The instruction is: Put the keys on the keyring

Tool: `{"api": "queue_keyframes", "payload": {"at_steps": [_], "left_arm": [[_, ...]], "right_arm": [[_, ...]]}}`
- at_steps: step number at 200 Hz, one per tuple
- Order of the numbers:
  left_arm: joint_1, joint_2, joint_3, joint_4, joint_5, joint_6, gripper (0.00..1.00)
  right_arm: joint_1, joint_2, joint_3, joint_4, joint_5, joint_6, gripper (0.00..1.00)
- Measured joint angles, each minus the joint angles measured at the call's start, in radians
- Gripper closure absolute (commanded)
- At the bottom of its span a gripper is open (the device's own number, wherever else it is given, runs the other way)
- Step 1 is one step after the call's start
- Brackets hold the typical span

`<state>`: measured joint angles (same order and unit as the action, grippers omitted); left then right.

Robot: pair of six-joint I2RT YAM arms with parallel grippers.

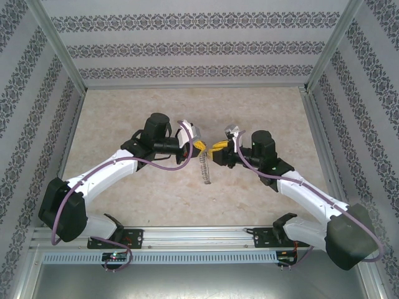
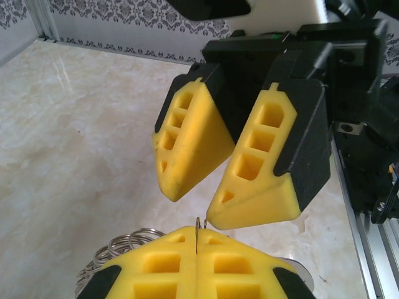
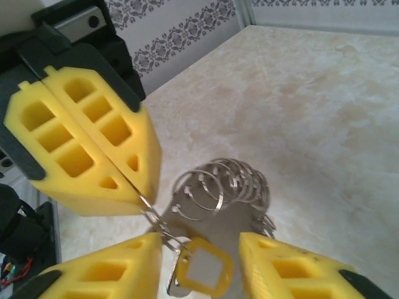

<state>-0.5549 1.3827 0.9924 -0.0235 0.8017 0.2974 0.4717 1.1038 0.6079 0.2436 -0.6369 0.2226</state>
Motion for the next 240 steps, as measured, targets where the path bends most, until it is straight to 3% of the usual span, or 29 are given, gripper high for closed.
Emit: {"api": "queue_keyframes", "payload": {"at_steps": [53,79,160,240], "left_arm": [[0.000,-0.001,0.000,0.011,0.004,-0.003,1.00],[0.000,-0.001,0.000,0.011,0.007,-0.003,1.00],[0.000,-0.001,0.000,0.011,0.036,-0.003,1.00],[0.000,-0.001,0.001,0.010,0.042,-0.003,1.00]], "right_arm": [[-0.069,-0.067,-0.007,-0.006,-0.061,0.032,0.61],[-0.100,-0.062,0.001,0.001,-0.126,0.040,0.58],[-0.143,0.060,0.050,0.092,-0.372,0.071,0.57],[-0.140,0.130,0.054,0.121,-0.458,0.090,0.61]]}}
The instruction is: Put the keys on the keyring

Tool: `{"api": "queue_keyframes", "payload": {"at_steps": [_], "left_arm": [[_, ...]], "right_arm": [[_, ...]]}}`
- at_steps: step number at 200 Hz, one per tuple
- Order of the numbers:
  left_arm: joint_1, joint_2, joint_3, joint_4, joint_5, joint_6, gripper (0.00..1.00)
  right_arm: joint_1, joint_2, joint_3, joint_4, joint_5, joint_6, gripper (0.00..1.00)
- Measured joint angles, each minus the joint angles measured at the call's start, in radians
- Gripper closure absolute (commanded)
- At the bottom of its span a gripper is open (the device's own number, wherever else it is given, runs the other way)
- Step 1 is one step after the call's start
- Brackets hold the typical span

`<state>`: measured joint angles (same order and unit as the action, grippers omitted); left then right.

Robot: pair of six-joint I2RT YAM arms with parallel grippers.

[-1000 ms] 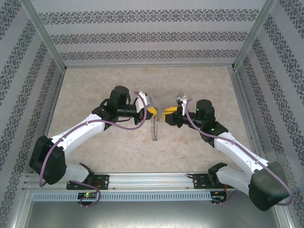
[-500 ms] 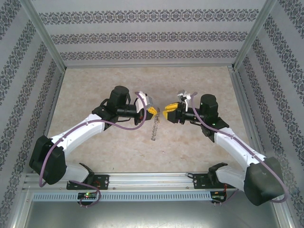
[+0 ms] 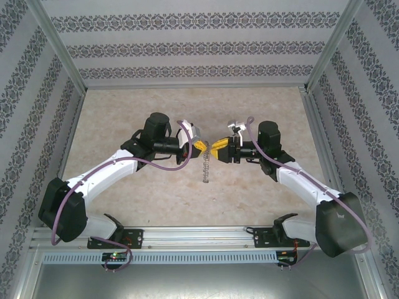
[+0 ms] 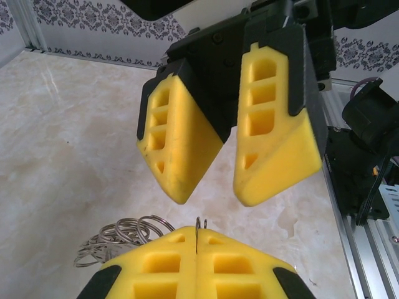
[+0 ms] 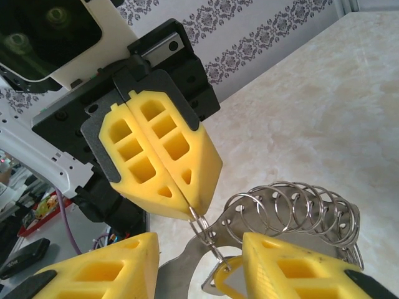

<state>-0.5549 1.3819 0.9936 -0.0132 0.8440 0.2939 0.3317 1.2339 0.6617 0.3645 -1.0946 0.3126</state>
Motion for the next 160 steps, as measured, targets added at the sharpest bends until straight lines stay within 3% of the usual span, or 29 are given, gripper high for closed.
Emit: {"api": "queue_keyframes", "payload": {"at_steps": [95,160], "left_arm": [[0.000,0.000,0.010,-0.001,0.014,-0.001,1.00],[0.000,0.002,0.011,-0.001,0.014,-0.008,1.00]], "right_arm": [[0.009,0.053,0.026,0.054,-0.006,0.012,0.63],[0.020,0.073,0.028,0.086,-0.018,0.027,0.73]]}}
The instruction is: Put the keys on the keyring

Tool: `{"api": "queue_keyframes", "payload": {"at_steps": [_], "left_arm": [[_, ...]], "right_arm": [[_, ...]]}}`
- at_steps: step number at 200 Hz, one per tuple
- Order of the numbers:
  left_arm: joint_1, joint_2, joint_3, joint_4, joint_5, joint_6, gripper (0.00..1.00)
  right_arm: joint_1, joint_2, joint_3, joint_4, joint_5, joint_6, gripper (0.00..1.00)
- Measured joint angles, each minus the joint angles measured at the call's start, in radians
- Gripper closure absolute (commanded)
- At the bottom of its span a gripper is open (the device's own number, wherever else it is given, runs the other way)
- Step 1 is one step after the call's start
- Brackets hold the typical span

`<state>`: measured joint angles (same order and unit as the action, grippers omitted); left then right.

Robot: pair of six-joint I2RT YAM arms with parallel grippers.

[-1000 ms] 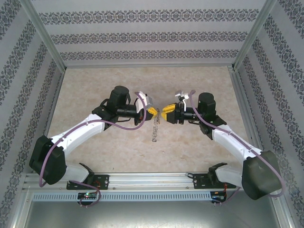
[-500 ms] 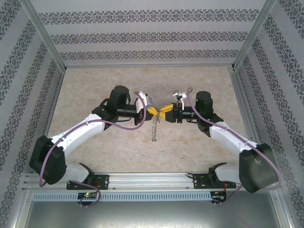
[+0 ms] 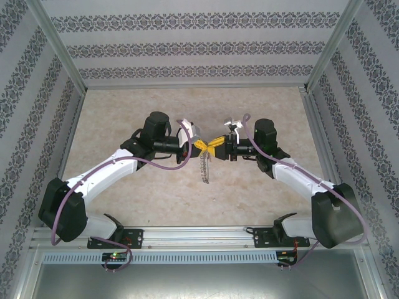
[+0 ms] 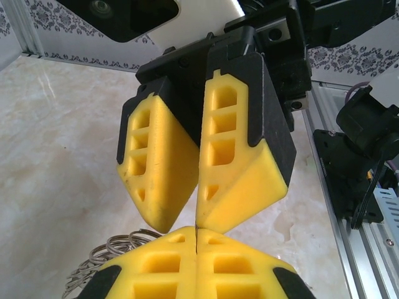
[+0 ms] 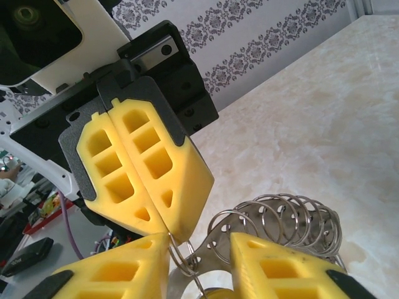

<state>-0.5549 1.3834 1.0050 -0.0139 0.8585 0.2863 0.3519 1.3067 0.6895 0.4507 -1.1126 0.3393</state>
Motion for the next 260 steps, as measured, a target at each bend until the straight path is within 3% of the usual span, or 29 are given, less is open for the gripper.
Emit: {"api": "queue_keyframes", "payload": {"at_steps": [78,150,206,260], "left_arm": [[0.003,0.004,0.000,-0.001,-0.018,-0.004,1.00],[0.005,0.008,0.001,-0.001,-0.034,-0.018,1.00],[0.005,0.008,0.053,-0.036,-0.163,-0.074,0.83],[0.021,-0.046,0.069,-0.033,-0.289,-0.112,0.55]], "right_arm": [[0.011,0.005,0.002,0.015,-0.023,0.002,1.00],[0.011,0.009,0.008,-0.001,-0.002,-0.002,1.00],[0.011,0.008,0.081,-0.122,0.077,-0.040,1.00],[0.033,0.008,0.221,-0.481,0.156,-0.194,1.00]]}}
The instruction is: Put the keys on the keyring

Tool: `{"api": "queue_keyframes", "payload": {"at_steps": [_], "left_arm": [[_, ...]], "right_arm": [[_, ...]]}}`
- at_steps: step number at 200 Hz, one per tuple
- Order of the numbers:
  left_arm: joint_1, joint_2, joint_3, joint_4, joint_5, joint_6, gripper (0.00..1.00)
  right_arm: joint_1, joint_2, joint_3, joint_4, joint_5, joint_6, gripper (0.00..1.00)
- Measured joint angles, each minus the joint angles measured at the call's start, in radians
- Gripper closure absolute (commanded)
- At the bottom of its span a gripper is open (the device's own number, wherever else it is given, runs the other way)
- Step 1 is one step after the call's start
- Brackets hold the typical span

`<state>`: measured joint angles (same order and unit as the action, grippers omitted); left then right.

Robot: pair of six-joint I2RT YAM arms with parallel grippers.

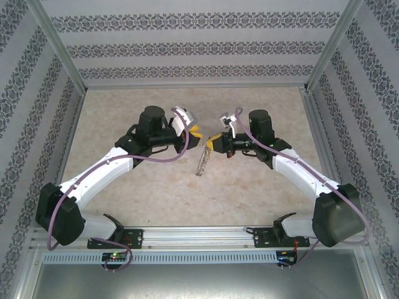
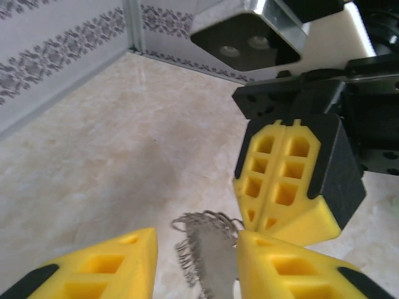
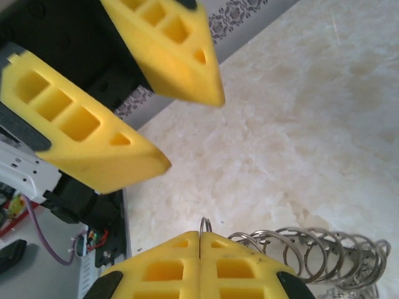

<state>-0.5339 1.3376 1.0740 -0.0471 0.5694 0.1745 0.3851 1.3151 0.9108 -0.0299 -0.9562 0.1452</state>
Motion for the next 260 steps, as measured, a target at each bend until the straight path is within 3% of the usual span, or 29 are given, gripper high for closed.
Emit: {"api": "queue_keyframes", "payload": {"at_steps": [32,73,174,260], "left_arm": [[0.040,-0.040,0.000,0.011,-0.009,-0.008,0.47],[0.101,-0.050,0.020,-0.035,0.069,-0.003,0.42],[0.156,0.046,0.226,-0.282,0.364,0.084,0.48],[0.156,0.138,0.342,-0.427,0.460,0.184,0.50]], "right_arm": [[0.027,0.002,0.126,-0.200,0.054,-0.105,1.00],[0.058,0.061,0.333,-0.444,0.084,-0.257,1.00],[0.078,0.253,0.752,-0.829,0.107,-0.499,1.00],[0.082,0.325,0.924,-1.007,0.121,-0.602,1.00]]}}
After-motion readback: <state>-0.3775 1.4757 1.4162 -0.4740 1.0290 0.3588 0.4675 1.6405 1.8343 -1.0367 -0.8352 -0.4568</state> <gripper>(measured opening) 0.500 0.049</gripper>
